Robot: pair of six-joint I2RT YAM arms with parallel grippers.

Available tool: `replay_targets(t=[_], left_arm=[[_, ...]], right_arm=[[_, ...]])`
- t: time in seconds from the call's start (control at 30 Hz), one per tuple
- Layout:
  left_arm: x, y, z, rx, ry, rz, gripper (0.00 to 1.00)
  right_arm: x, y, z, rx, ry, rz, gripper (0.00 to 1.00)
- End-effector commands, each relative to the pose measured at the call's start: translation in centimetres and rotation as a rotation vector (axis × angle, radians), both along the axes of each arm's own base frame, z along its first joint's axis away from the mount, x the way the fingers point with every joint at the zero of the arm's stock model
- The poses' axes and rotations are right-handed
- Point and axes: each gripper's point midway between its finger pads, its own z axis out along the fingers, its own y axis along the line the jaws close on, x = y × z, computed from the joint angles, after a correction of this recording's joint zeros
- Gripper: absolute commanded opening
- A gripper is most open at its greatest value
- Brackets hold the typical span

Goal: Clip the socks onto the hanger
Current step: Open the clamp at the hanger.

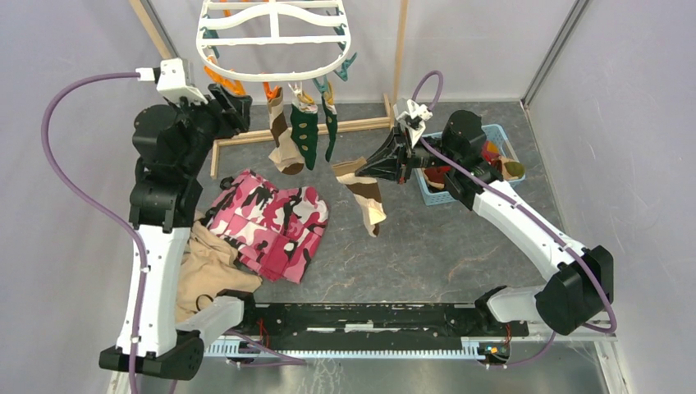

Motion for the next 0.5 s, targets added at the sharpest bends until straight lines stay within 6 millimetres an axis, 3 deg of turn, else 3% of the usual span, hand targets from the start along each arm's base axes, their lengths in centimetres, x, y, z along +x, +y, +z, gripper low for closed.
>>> replay_targets(t=[0.0, 0.17, 0.33, 0.47], left_arm=[[1.0, 0.9, -0.2, -0.005, 0.041, -0.033, 0.66], [1.5, 2.9, 0.6, -0.109, 0.018, 0.008, 0.53], [0.9, 4.5, 0.8, -0.177, 0.015, 0.114, 0.61], [1.4, 3.0, 0.3, -0.162, 0.019, 0.020, 0.62]], right_arm=[[-0.8, -0.1, 1.7, 0.031, -0.069, 0.019, 0.00], [-0.8, 0.0, 1.9, 0.033, -0.076, 0.031, 0.00], [-0.7, 0.1, 2.0, 0.033, -0.075, 0.040, 0.00], [-0.6, 0.3, 2.1, 0.038, -0.065, 0.047, 0.00]])
